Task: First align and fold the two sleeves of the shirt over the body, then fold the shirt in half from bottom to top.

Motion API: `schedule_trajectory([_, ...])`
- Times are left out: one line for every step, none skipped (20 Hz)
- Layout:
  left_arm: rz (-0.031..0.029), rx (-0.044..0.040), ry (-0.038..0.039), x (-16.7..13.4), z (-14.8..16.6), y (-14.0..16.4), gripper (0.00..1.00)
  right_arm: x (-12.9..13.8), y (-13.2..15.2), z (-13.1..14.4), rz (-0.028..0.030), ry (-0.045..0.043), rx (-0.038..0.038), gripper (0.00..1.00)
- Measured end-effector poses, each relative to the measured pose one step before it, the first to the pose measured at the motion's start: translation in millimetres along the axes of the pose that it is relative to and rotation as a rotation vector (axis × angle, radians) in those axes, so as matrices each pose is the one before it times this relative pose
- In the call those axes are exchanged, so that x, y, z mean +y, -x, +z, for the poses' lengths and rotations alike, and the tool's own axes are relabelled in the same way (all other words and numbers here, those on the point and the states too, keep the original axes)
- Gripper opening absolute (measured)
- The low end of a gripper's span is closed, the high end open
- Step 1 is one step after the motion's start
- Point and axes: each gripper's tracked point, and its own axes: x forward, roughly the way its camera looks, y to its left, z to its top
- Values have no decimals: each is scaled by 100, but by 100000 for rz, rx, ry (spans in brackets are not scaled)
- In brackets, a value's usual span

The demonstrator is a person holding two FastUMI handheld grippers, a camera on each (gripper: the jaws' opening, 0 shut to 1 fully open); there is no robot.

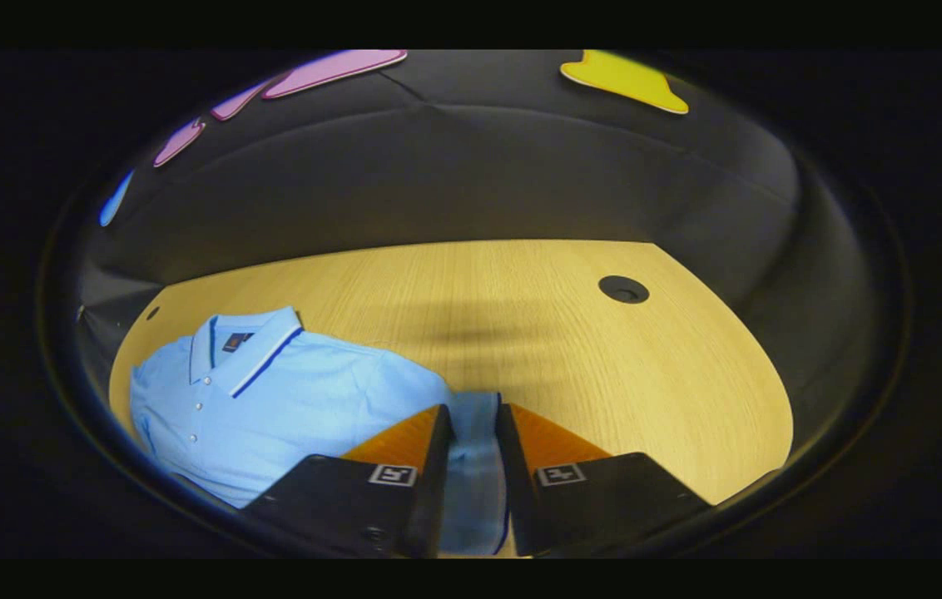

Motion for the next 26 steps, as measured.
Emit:
schedule_trajectory([350,-120,-119,193,51,93,99,139,374,167,-707,-790,-783,27])
schedule_trajectory([336,-21,36,158,-85,77,99,269,-72,-381,119,-631,218,22])
schedule_trajectory([243,50,253,180,-69,50,99,195,107,218,200,-1033,177,21])
schedule_trajectory([563,-134,308,314,-39,237,99,222,-61,-143,347,-1754,824,3])
schedule_trajectory([547,111,313,284,-136,142,99,-194,164,0,-1111,-768,555,4])
schedule_trajectory([769,226,335,357,-204,182,99,-54,265,178,-1331,391,-530,3])
schedule_trajectory([653,156,394,263,-116,118,99,214,581,524,-1249,1335,-1541,3])
schedule_trajectory([577,181,383,381,-205,171,99,326,703,939,-911,2363,-2479,3])
schedule_trajectory([717,438,185,316,-232,224,99,434,735,864,-916,2768,-2497,3])
schedule_trajectory([1299,1035,-263,512,-209,367,99,574,710,614,-402,2406,-839,3])
schedule_trajectory([1120,163,-421,505,-100,571,99,1201,736,321,768,1032,114,9])
schedule_trajectory([948,-451,-66,399,-2,431,99,1284,658,405,1120,245,-100,14])
schedule_trajectory([202,-508,766,308,35,392,99,1244,377,525,521,678,-821,14])
schedule_trajectory([-74,191,1187,166,-240,389,99,1229,570,440,235,1255,-659,14])
schedule_trajectory([-67,577,1246,181,-315,290,99,1574,495,433,750,2184,-1119,2])
schedule_trajectory([139,896,1045,201,-361,225,99,1808,322,369,1254,3466,-1060,3])
schedule_trajectory([4,1024,1085,307,-457,233,99,1883,193,161,1740,3567,-691,3])
schedule_trajectory([339,-44,1047,298,-86,455,99,2177,281,-7,2527,2973,692,3])
schedule_trajectory([347,-579,963,291,167,430,99,2295,17,-228,2006,2172,740,14])
schedule_trajectory([319,-559,749,275,-27,348,99,2385,101,-248,2877,1434,521,14])
schedule_trajectory([-62,-201,305,205,42,263,99,3238,155,-479,6887,94,651,35])
schedule_trajectory([182,153,69,265,-17,232,99,3411,441,-146,8148,1393,-1024,55])
schedule_trajectory([140,-631,-46,304,231,234,99,2354,304,-366,4148,4468,-1570,75])
schedule_trajectory([114,-705,-97,327,257,173,99,1324,494,-215,1191,6318,-1152,95])
schedule_trajectory([74,-435,-149,337,250,-62,99,737,327,209,1394,5212,-1127,96])
schedule_trajectory([-469,-383,-126,218,114,-224,99,702,698,-162,1282,2300,-732,98])
